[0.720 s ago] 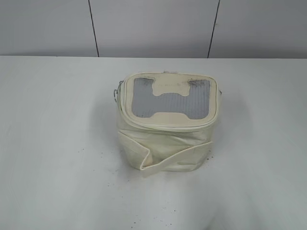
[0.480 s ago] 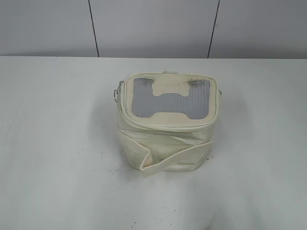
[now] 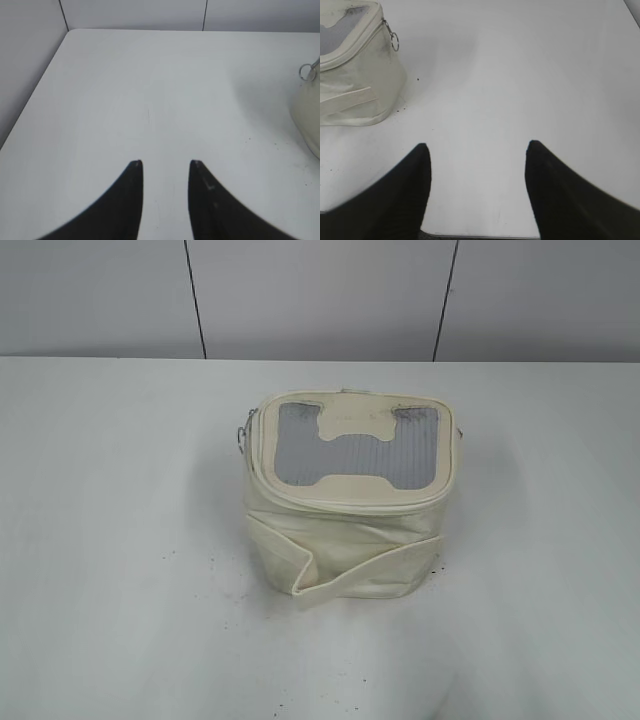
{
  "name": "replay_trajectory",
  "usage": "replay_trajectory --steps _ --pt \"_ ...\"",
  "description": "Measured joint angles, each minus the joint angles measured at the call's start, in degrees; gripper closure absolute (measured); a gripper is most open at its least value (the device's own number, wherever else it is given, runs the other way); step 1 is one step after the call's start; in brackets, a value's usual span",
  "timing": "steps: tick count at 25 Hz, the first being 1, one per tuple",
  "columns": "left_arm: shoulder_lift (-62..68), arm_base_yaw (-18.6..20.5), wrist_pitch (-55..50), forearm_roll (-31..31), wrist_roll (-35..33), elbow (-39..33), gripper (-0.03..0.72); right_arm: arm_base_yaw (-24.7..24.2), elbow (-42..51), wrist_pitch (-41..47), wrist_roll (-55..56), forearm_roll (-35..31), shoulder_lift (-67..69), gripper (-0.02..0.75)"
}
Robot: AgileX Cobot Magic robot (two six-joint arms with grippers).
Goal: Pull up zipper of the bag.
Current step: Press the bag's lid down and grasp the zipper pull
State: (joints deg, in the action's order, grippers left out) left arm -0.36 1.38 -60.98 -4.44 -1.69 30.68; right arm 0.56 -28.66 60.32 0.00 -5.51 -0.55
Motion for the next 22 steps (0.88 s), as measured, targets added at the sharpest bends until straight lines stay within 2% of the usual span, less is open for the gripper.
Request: replay_trajectory --steps 22 --pt "0.00 0.00 0.00 -0.76 0.00 0.00 0.444 0.00 0.00 0.00 0.00 -0.35 0.00 0.292"
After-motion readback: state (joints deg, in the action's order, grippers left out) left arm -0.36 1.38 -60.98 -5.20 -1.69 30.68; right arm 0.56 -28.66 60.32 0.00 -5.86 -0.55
